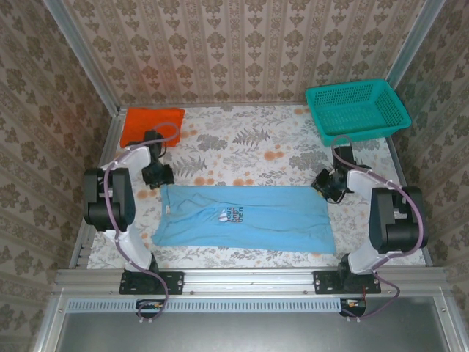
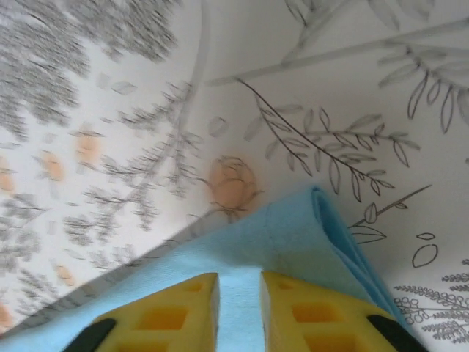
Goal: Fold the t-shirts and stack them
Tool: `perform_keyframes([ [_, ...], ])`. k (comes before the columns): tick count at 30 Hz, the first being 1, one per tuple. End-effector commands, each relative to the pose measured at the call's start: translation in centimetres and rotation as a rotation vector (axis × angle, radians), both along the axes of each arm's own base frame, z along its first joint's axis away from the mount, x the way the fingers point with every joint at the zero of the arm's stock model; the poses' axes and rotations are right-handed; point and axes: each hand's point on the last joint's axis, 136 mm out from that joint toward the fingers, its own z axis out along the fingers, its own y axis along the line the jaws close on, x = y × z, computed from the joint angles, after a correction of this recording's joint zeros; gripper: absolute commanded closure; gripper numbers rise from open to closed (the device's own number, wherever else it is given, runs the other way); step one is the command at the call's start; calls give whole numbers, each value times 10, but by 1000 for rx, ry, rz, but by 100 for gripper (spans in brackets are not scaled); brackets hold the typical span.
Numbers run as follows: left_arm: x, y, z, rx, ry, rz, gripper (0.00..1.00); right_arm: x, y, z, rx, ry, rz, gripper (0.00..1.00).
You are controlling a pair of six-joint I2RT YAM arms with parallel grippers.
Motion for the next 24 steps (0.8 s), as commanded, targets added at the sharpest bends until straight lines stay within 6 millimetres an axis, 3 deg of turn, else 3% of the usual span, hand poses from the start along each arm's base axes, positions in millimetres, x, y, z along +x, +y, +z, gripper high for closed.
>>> perform_keyframes([
  [1,12,7,32,28,-67,29,55,30,6,62,-35,-261,2,70],
  [3,15,7,49,21,-107,37,49,38,26,92,-21,-376,40,67],
  [6,15,-8,63,-42,-134,16,50,47,90,109,64,-450,206,66],
  [11,4,-63,62,-258,-87,-86,65,30,245,99,217,-433,603,68],
  [14,-5,-78,48,-285,-26,-120,77,15,320,80,255,-347,800,70],
  [17,-13,-78,26,-293,53,-98,81,6,373,63,255,-286,930,71],
  [20,-18,-72,10,-270,101,-89,82,-3,411,49,250,-238,1022,71],
  [24,-20,-63,-1,-236,122,-81,82,-4,439,35,216,-205,1076,71],
])
